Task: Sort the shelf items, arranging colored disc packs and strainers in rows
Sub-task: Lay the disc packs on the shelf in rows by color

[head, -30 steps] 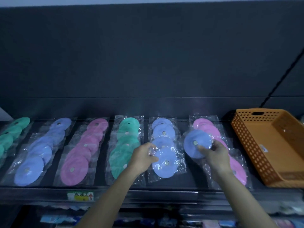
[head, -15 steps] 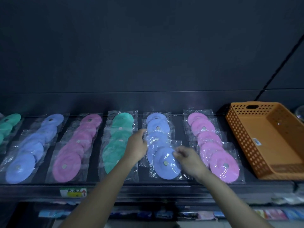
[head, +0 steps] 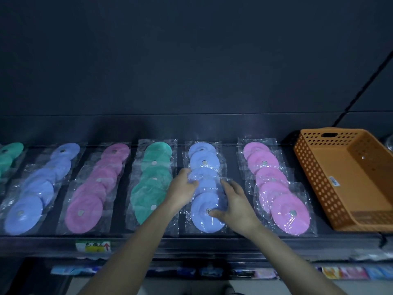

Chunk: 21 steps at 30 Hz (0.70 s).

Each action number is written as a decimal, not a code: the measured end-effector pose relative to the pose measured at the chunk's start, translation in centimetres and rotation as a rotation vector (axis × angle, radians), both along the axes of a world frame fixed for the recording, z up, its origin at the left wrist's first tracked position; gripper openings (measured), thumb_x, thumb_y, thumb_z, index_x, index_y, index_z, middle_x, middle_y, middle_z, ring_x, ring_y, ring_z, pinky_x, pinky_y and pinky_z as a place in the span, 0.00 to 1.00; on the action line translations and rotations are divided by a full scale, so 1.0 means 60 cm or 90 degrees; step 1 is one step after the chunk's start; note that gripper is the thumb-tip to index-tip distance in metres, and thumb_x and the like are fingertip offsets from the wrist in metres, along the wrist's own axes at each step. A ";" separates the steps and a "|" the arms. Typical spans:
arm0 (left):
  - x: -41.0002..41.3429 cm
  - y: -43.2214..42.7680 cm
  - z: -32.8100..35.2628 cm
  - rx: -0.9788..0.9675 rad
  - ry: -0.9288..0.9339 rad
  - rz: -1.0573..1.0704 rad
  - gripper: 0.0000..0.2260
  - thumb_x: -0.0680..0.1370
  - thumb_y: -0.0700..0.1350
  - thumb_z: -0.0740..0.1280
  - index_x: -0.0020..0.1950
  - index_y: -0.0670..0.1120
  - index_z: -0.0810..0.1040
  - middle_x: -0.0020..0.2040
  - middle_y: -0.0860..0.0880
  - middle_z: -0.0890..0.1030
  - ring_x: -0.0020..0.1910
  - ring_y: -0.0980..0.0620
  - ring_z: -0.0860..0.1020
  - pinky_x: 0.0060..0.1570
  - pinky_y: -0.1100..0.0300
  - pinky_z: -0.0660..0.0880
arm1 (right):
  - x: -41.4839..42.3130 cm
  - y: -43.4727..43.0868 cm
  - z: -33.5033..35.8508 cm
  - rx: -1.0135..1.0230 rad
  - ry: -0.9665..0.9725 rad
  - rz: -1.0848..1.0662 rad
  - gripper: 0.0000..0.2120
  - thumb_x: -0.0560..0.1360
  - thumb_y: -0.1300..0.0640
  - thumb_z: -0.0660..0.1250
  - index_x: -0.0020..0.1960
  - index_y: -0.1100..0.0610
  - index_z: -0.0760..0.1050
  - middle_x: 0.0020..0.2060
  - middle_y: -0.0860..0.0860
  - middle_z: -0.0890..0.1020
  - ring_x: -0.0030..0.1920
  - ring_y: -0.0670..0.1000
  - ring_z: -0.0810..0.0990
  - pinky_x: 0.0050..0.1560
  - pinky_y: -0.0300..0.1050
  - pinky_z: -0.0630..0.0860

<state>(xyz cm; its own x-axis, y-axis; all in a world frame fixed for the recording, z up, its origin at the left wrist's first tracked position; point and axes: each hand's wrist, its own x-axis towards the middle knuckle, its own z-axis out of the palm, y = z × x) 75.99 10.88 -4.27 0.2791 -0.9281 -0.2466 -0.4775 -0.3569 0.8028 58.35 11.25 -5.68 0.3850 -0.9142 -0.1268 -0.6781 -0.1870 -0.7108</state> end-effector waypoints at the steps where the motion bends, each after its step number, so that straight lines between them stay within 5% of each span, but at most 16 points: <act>1: -0.001 0.001 0.000 0.001 -0.016 -0.011 0.19 0.78 0.43 0.62 0.70 0.47 0.66 0.53 0.50 0.75 0.47 0.51 0.76 0.42 0.60 0.70 | -0.001 -0.002 0.001 0.004 -0.001 -0.002 0.43 0.66 0.52 0.77 0.75 0.53 0.57 0.71 0.54 0.58 0.70 0.52 0.62 0.61 0.33 0.58; 8: 0.015 0.026 -0.001 -0.104 -0.149 -0.043 0.19 0.78 0.39 0.61 0.69 0.43 0.67 0.55 0.45 0.78 0.50 0.46 0.76 0.47 0.61 0.69 | -0.008 -0.010 0.000 0.036 0.019 0.019 0.43 0.65 0.51 0.77 0.74 0.52 0.59 0.75 0.54 0.51 0.75 0.53 0.55 0.69 0.39 0.58; 11: 0.047 0.045 -0.002 -0.174 -0.233 -0.022 0.19 0.77 0.37 0.64 0.69 0.39 0.69 0.64 0.42 0.74 0.62 0.44 0.73 0.61 0.61 0.64 | -0.005 -0.015 0.003 0.022 0.009 -0.004 0.41 0.65 0.50 0.77 0.73 0.52 0.62 0.75 0.56 0.54 0.75 0.51 0.55 0.66 0.34 0.55; 15: 0.100 0.066 -0.007 -0.190 -0.272 0.033 0.18 0.74 0.32 0.65 0.64 0.33 0.71 0.62 0.35 0.75 0.61 0.38 0.73 0.61 0.58 0.63 | 0.001 -0.017 0.009 -0.007 0.015 -0.005 0.38 0.67 0.51 0.76 0.73 0.53 0.63 0.74 0.55 0.57 0.74 0.50 0.58 0.62 0.29 0.54; 21: 0.156 0.088 -0.017 -0.109 -0.210 0.059 0.22 0.75 0.36 0.66 0.68 0.38 0.68 0.65 0.39 0.72 0.63 0.42 0.70 0.63 0.55 0.64 | 0.018 -0.011 0.021 -0.075 0.154 0.043 0.41 0.68 0.39 0.71 0.75 0.51 0.58 0.74 0.58 0.54 0.74 0.60 0.56 0.72 0.49 0.58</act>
<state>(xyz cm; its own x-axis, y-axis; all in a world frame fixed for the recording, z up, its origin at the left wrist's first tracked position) 85.35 16.17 -5.26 0.4027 -0.9150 0.0264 -0.6919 -0.2854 0.6632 59.45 10.56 -4.41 0.4163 -0.9016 -0.1171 -0.8092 -0.3087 -0.4999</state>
